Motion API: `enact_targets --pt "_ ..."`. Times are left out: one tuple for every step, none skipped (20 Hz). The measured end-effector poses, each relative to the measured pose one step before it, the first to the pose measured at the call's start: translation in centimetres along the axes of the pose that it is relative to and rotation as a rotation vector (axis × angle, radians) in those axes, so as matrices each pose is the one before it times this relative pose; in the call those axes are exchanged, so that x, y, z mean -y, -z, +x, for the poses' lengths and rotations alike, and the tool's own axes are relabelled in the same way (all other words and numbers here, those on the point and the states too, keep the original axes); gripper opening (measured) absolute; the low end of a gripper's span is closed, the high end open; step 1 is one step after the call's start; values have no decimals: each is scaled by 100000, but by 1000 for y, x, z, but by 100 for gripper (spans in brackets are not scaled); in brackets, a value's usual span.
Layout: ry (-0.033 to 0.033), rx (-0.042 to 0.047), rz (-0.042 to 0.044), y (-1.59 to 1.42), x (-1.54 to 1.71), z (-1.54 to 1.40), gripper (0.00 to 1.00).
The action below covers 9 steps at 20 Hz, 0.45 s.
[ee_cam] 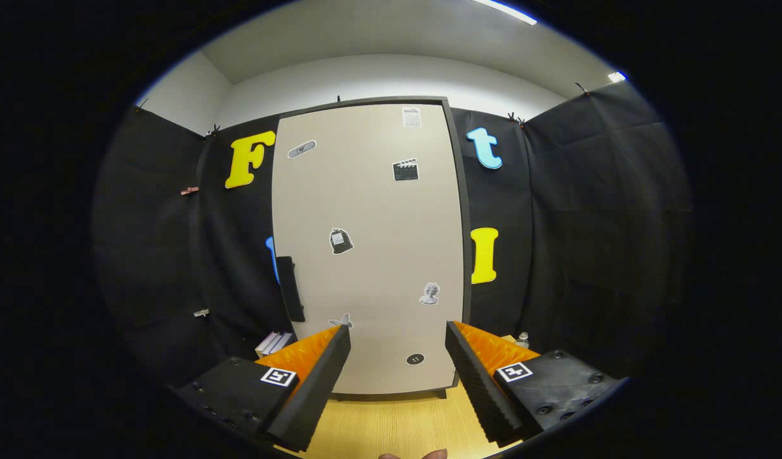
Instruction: Open the shoe cabinet door, grab the shoes and put them into the shoe cabinet, then close the shoe cabinet door.
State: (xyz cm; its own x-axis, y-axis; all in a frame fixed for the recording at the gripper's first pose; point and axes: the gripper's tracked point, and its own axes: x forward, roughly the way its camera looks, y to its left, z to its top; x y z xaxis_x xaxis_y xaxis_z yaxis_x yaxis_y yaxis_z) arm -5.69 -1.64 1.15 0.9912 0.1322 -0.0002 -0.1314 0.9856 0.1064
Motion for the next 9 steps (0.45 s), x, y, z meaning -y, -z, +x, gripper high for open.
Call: enact_targets --pt "27 -37 4 37 -8 96 98" --pt "-190 -18 35 26 -69 60 98" --pt "19 -75 -90 50 -113 19 98" --pt "-127 -110 -124 65 -15 -23 98" --pt "18 -68 3 -15 -9 165 98" --pt "-164 15 102 -15 -10 55 98" --pt "32 -62 -10 50 -30 22 98" --pt "15 71 -52 -45 -14 49 98" --pt "119 102 -65 -25 41 53 98"
